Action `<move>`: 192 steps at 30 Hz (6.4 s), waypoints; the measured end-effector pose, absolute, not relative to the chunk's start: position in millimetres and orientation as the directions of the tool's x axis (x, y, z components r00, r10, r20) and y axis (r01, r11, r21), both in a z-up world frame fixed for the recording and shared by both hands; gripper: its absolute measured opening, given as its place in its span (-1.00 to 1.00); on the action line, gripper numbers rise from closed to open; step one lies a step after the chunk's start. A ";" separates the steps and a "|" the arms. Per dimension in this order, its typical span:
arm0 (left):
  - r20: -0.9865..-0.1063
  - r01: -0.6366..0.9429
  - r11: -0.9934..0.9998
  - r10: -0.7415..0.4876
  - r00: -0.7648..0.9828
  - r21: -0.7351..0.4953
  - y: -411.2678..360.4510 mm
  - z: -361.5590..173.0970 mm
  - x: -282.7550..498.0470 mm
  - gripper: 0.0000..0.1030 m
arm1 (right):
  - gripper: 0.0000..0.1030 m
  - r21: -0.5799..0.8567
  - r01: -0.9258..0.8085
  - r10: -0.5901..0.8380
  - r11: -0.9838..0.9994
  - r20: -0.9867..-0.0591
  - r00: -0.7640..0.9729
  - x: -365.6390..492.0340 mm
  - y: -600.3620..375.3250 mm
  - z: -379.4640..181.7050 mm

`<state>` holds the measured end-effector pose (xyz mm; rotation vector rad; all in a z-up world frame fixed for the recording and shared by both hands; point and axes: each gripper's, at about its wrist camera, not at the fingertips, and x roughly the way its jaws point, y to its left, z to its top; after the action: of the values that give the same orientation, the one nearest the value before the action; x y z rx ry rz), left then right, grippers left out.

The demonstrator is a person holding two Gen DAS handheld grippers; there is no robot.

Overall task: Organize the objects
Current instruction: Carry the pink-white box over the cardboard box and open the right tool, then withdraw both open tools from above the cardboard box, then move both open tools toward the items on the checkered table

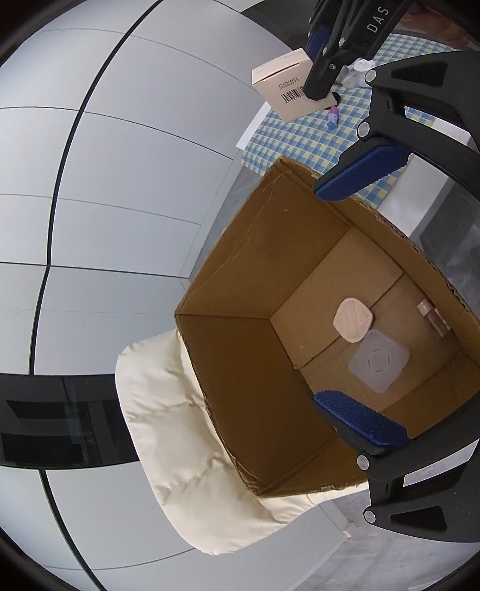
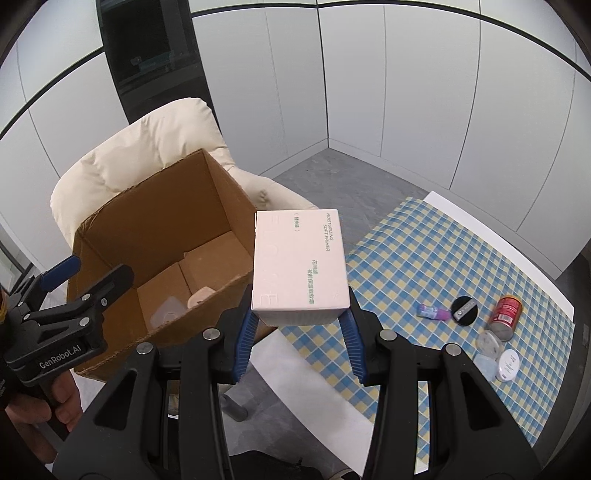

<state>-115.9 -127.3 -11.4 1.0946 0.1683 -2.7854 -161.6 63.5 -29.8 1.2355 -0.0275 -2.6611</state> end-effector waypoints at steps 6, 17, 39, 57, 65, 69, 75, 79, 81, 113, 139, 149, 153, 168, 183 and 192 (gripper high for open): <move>-0.681 0.189 -0.980 -0.099 -0.726 -0.059 -137.1 -9.6 -111.7 0.99 | -0.14 0.104 0.197 -0.206 -0.975 -0.753 -0.625 -163.1 52.6 -30.3; -0.681 0.205 -0.977 -0.108 -0.724 -0.062 -155.3 -9.4 -103.8 0.99 | -0.13 0.107 0.228 -0.229 -0.968 -0.753 -0.617 -167.5 30.9 -30.6; -0.681 0.259 -0.963 -0.136 -0.719 -0.081 -204.7 -8.1 -77.6 0.99 | -0.13 0.096 0.308 -0.271 -0.947 -0.753 -0.599 -176.8 -27.8 -30.8; -0.685 0.321 -0.941 -0.166 -0.710 -0.105 -249.4 -9.0 -51.5 0.99 | 0.75 0.075 0.361 -0.302 -0.930 -0.717 -0.628 -179.3 -84.9 -30.3; -0.685 0.348 -0.931 -0.181 -0.705 -0.112 -260.3 -8.2 -47.8 0.99 | 0.94 0.099 0.354 -0.312 -0.930 -0.724 -0.616 -182.8 -92.8 -28.2; -0.688 0.348 -0.930 -0.179 -0.704 -0.114 -259.1 -9.2 -48.6 0.99 | 0.94 0.108 0.341 -0.307 -0.934 -0.731 -0.609 -184.1 -86.6 -29.2; -0.688 0.342 -0.933 -0.176 -0.704 -0.112 -254.2 -9.3 -51.2 0.99 | 0.97 0.124 0.329 -0.307 -0.936 -0.744 -0.594 -186.4 -81.1 -32.5; -0.690 0.336 -0.935 -0.171 -0.704 -0.112 -248.9 -9.9 -54.9 0.99 | 0.99 0.126 0.322 -0.303 -0.938 -0.746 -0.593 -186.4 -74.5 -32.6; -0.691 0.334 -0.936 -0.168 -0.703 -0.113 -245.9 -10.2 -57.2 0.99 | 1.00 0.127 0.317 -0.301 -0.940 -0.746 -0.594 -186.2 -70.4 -32.6; -0.710 0.288 -0.951 -0.127 -0.692 -0.110 -187.8 -13.8 -93.4 0.99 | 1.00 0.090 0.211 -0.206 -0.973 -0.748 -0.632 -181.3 14.6 -31.1; -0.719 0.205 -0.974 -0.071 -0.691 -0.100 -133.3 -14.9 -116.4 0.99 | 1.00 0.090 0.115 -0.144 -0.989 -0.744 -0.653 -172.9 78.8 -30.4; -0.719 0.154 -0.983 -0.037 -0.694 -0.098 -103.1 -14.3 -124.8 0.99 | 1.00 0.088 0.078 -0.118 -0.993 -0.745 -0.656 -165.5 107.9 -30.6; -0.720 0.131 -0.987 -0.023 -0.694 -0.095 -90.1 -14.4 -128.1 0.99 | 1.00 0.089 0.058 -0.106 -0.994 -0.746 -0.657 -162.6 121.5 -31.7; -0.719 0.070 -0.993 0.017 -0.694 -0.091 -49.0 -14.3 -137.4 0.99 | 1.00 0.078 -0.011 -0.051 -0.997 -0.747 -0.662 -148.7 165.4 -33.9; -0.726 0.013 -0.996 0.059 -0.685 -0.093 -13.4 -17.4 -142.8 0.99 | 1.00 0.075 -0.064 -0.014 -0.995 -0.750 -0.662 -135.3 199.5 -34.7; -0.729 -0.029 -0.995 0.091 -0.679 -0.097 10.7 -17.7 -144.5 0.99 | 1.00 0.081 -0.104 0.008 -0.991 -0.749 -0.662 -124.6 223.1 -34.3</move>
<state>-144.5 10.7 -17.7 1.2820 0.1243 -2.9375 -124.6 223.1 -34.3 1.3134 -0.1875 -2.9158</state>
